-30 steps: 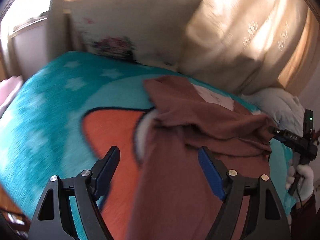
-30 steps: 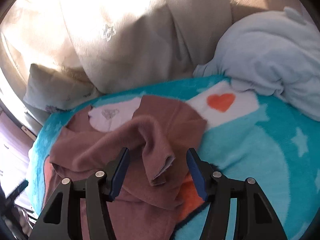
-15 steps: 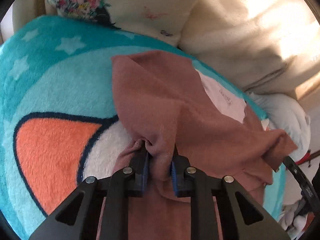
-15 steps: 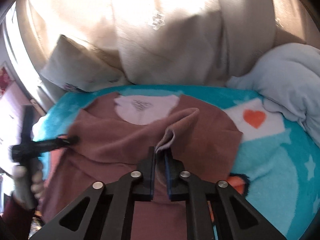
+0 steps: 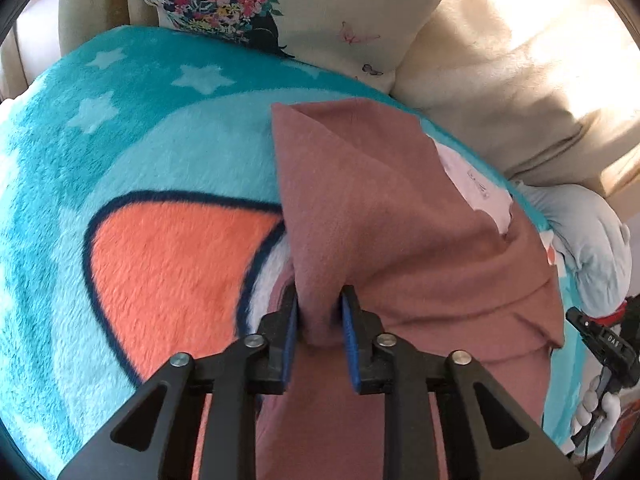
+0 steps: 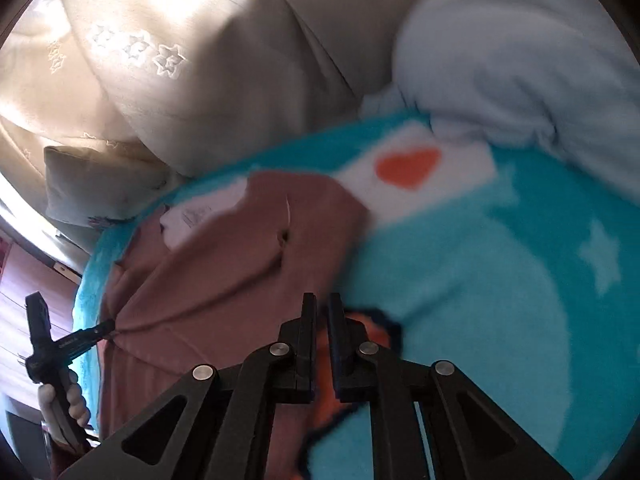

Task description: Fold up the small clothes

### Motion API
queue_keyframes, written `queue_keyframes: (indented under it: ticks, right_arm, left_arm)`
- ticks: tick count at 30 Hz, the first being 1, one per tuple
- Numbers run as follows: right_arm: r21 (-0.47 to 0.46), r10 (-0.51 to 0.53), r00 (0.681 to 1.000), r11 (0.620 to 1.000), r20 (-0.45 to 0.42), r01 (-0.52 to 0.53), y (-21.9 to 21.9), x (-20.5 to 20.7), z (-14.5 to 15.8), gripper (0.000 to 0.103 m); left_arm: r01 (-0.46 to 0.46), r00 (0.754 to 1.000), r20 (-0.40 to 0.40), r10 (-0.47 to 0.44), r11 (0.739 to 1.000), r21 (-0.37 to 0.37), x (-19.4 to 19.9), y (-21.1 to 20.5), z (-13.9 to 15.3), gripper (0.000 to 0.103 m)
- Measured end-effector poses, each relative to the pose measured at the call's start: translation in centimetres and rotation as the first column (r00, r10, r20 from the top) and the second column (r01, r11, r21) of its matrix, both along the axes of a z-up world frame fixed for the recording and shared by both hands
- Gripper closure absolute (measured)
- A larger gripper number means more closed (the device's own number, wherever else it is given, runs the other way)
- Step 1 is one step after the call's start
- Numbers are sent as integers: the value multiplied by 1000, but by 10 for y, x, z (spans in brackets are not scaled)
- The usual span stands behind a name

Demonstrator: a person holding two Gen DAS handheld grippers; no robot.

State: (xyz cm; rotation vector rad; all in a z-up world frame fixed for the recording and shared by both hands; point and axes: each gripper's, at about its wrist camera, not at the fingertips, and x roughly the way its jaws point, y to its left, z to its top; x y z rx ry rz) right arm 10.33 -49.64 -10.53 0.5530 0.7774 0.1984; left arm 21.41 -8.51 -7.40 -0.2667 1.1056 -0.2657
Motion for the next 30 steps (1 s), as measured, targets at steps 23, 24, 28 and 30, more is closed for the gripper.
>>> queue_keyframes:
  ticks: [23,24,28,30]
  right_arm:
    - [283,-73,995,958,66,51,41,28,8,98]
    - [283,-76,994,958,78,51,38,18,10,98]
    - [175,-97,995,980,31,91,27,-3,-3,96]
    - [146,-101,995,984,-15,103,22,-4,-15,96]
  left_arm:
    - [-55,990,132,56,998,-15,-74,41,41,53]
    - [-54,989,138,55,998,-15,-74,42,41,51]
    - [-43,990,135,45,999,-15,-65,29,41,50]
    - [-24,990,135,27,1000,-19,-60,19,41,50]
